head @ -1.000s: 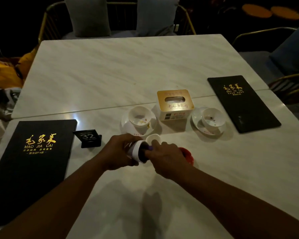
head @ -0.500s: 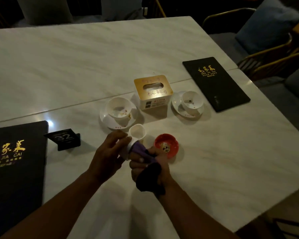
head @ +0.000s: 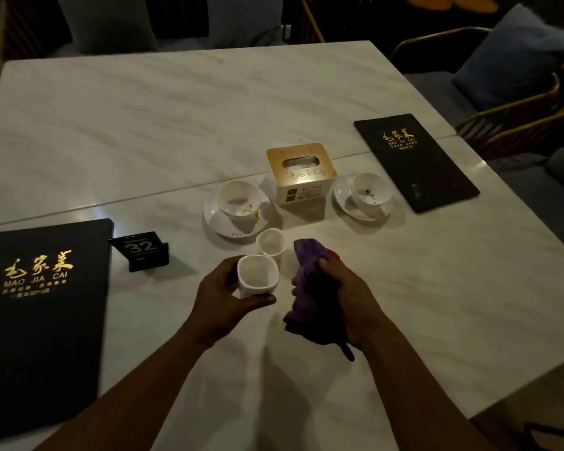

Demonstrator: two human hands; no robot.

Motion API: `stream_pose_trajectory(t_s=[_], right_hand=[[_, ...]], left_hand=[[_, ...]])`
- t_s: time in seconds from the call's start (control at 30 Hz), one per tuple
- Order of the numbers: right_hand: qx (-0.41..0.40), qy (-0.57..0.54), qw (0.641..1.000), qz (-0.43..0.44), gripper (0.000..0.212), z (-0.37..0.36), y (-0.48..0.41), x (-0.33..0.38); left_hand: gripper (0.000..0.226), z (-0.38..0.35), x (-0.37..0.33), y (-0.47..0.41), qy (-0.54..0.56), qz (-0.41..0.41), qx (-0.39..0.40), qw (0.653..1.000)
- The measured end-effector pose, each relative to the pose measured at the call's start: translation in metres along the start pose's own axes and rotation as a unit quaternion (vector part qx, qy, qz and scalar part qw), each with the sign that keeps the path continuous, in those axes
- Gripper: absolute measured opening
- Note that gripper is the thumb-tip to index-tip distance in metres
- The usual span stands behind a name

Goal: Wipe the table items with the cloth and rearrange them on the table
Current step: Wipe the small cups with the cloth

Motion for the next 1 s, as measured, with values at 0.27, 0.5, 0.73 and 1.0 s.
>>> stream_pose_trajectory(t_s=[0.27,0.5,0.73,1.0], right_hand=[[-0.041,0.241,0.963,0.117,0.025,-0.012,0.011,-0.01],[0.006,0.424,0.851,0.309,0.051,-0.04,0.011,-0.054],[-0.031,0.447,0.827,0.34,0.054,-0.044,0.023,-0.066],[-0.042,0.18,0.978,0.1,0.023,-0.039,0.006,-0.051]], left_hand=[[0.048,-0.004,-0.009,0.009,0.172,0.141,0.051,0.974],[0.023,-0.019,-0.013,0.013,0.182,0.246,0.026,0.952],[0.033,-0.011,-0.005,0.02,0.188,0.228,0.027,0.955],[0.04,-0.01,-0.012,0.017,0.206,0.209,0.098,0.951]])
Point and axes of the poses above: each hand's wrist, its own y-axis away from the middle knuckle, its own z-axis out of the back of the hand, x = y × z, the point moved 2 cm from there along -y, towards the middle knuckle, and after that the axes turned 7 degrees about -x, right-handed, at the moved point
